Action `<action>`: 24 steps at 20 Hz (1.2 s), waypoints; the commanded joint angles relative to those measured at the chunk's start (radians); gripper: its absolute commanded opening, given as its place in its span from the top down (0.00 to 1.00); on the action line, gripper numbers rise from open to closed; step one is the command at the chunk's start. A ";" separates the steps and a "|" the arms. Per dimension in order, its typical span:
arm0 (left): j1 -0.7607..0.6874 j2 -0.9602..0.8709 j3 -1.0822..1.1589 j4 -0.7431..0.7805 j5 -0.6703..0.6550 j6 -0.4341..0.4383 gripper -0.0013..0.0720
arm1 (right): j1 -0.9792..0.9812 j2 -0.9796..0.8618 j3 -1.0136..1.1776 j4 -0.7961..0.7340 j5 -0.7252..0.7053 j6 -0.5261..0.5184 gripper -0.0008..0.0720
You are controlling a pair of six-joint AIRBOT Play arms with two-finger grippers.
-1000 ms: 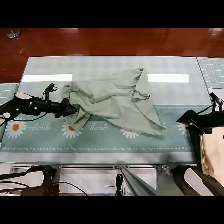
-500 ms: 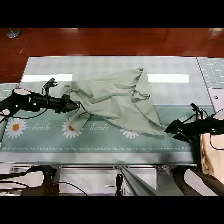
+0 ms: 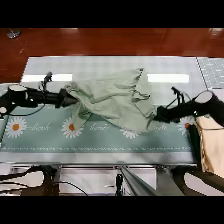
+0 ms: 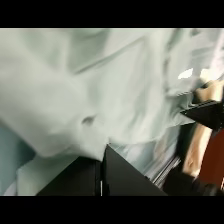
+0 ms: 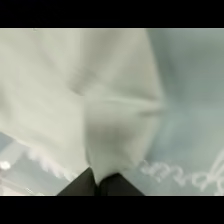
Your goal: Fold the shirts.
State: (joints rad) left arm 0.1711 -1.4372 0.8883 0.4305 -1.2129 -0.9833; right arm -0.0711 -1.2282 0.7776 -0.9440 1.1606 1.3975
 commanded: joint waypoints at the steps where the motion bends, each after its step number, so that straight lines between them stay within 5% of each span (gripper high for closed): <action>1: 0.036 0.078 0.194 -0.249 -0.025 0.027 0.96 | 0.005 0.021 0.368 0.017 0.091 0.029 0.96; 5: 0.055 0.219 0.681 -0.211 0.103 0.000 0.96 | -0.014 0.021 1.101 -0.021 0.129 0.103 0.96; 8: 0.058 0.323 0.984 0.113 0.170 -0.136 0.96 | -0.009 0.058 1.444 -0.034 0.171 0.108 0.96; 11: 0.058 0.471 1.126 0.507 0.168 -0.261 0.96 | -0.009 0.228 1.403 -0.192 0.213 0.111 0.96; 13: 0.058 0.582 1.125 0.630 0.138 -0.288 0.96 | -0.009 0.341 1.330 -0.214 0.211 0.104 0.96; 17: 0.058 0.739 1.120 0.646 -0.030 -0.290 0.96 | -0.009 0.504 1.258 -0.216 0.249 0.099 0.96; 24: 0.043 0.884 1.049 0.660 -0.017 -0.290 0.96 | -0.009 0.572 1.255 -0.235 0.409 0.153 0.96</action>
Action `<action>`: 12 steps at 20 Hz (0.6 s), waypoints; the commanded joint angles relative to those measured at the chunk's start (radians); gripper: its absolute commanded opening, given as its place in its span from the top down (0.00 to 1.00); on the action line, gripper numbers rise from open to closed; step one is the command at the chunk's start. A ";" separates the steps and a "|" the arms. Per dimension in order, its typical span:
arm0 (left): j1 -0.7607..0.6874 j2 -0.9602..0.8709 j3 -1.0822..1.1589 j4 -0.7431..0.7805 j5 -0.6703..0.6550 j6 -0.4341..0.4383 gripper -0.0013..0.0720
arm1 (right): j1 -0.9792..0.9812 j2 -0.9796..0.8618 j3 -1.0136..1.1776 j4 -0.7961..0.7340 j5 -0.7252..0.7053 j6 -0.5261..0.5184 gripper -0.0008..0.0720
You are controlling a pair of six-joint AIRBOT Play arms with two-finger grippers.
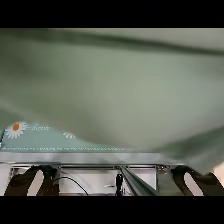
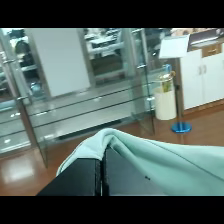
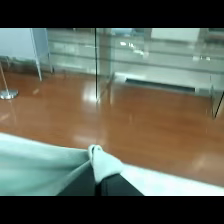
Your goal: Fold the shirts.
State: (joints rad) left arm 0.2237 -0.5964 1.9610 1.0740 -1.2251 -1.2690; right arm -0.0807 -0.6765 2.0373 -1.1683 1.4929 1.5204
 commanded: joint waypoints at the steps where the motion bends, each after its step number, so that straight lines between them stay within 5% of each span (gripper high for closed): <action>1: -0.015 0.042 -0.055 0.014 -0.006 -0.004 0.96 | 0.000 0.021 -0.029 0.009 0.074 0.032 0.96; 5: -0.018 0.018 -0.368 -0.071 0.014 -0.004 0.96 | 0.000 0.016 -0.253 0.100 0.028 0.013 0.96; 9: -0.019 -0.095 -0.775 -0.240 0.174 0.074 0.96 | 0.001 -0.042 -0.582 0.130 -0.139 -0.043 0.96; 12: -0.019 -0.283 -0.870 -0.272 0.284 0.109 0.96 | 0.000 -0.195 -0.720 0.141 -0.298 -0.094 0.96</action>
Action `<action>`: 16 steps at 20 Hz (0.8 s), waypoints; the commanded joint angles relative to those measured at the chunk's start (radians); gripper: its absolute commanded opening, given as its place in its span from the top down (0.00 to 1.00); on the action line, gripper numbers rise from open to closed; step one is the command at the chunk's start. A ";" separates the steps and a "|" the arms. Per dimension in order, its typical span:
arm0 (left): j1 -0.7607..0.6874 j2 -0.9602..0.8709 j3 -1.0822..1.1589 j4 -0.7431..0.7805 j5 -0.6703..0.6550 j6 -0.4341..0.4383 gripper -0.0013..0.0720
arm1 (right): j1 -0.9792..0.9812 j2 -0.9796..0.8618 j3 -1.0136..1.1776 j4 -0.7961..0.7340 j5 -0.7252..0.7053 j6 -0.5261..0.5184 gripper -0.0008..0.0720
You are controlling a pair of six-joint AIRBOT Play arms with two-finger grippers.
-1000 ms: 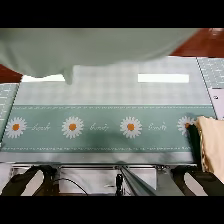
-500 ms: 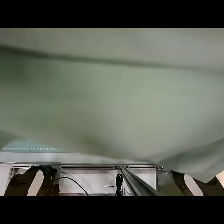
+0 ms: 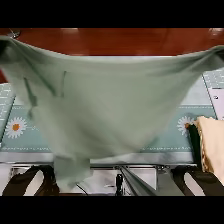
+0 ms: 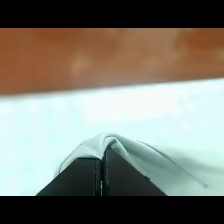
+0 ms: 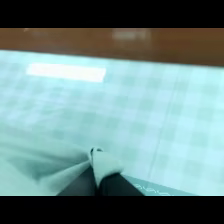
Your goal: Fold the shirts.
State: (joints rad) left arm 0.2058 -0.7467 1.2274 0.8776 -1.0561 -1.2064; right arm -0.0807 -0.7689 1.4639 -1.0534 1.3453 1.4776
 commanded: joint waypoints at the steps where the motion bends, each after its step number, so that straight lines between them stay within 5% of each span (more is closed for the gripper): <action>1: -0.002 -0.204 -0.131 -0.087 0.145 0.047 0.96 | 0.000 -0.186 -0.145 0.026 -0.189 -0.060 0.96; 5: -0.039 -0.470 -0.031 -0.111 0.282 0.046 0.96 | 0.001 -0.521 -0.060 0.142 -0.375 -0.078 0.96; 10: -0.121 -0.667 0.093 -0.119 0.301 0.042 0.96 | 0.000 -0.882 0.130 0.409 -0.455 -0.083 0.96; 11: -0.132 -0.681 0.094 -0.119 0.304 0.042 0.96 | 0.000 -0.925 0.151 0.450 -0.444 -0.077 0.81; 12: -0.138 -0.687 0.094 -0.119 0.304 0.042 0.92 | -0.002 -0.959 0.168 0.487 -0.422 -0.065 0.36; 13: -0.138 -0.689 0.093 -0.118 0.303 0.042 0.55 | -0.009 -0.976 0.181 0.497 -0.394 -0.069 0.14; 14: -0.135 -0.686 0.094 -0.116 0.300 0.040 0.04 | -0.023 -0.980 0.186 0.493 -0.360 -0.070 0.13; 16: -0.100 -0.676 0.108 -0.048 0.195 0.042 0.02 | -0.084 -0.973 0.201 0.469 -0.233 -0.084 0.13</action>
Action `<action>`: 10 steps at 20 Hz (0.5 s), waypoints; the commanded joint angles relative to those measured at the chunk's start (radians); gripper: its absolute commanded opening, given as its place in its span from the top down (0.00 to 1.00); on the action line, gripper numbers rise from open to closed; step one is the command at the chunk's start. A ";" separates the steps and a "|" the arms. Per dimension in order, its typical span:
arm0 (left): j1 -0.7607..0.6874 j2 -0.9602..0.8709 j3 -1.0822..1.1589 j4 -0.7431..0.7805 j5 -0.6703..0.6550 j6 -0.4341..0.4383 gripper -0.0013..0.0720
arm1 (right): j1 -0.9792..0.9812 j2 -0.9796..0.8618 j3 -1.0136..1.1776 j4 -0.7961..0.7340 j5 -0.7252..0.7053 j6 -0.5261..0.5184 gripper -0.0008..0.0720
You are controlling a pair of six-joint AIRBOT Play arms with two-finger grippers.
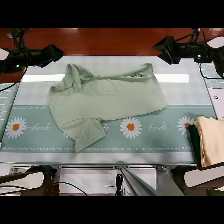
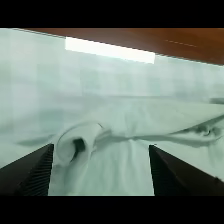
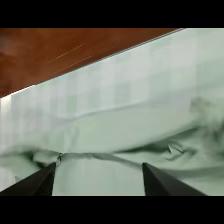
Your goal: Fold the shirts.
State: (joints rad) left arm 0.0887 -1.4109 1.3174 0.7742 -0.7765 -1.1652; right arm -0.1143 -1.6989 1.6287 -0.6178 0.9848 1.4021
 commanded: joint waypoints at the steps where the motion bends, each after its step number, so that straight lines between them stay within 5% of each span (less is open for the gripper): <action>1: 0.045 -0.010 0.030 0.102 -0.176 -0.011 0.02 | -0.090 -0.034 0.037 0.008 0.212 -0.007 0.14; 4: 0.146 -0.011 0.005 0.251 -0.448 -0.135 0.02 | -0.186 0.026 0.018 -0.316 0.485 0.016 0.14; 6: 0.224 0.000 -0.090 0.317 -0.568 -0.177 0.02 | -0.213 0.117 -0.107 -0.554 0.490 0.047 0.14; 10: 0.385 0.107 -0.418 0.306 -0.561 -0.208 0.02 | -0.294 0.350 -0.534 -0.452 0.241 0.043 0.14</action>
State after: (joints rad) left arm 0.3687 -1.3636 1.0866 1.0504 -1.2720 -1.3289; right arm -0.3538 -1.4830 1.3262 -1.0607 1.3243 1.4445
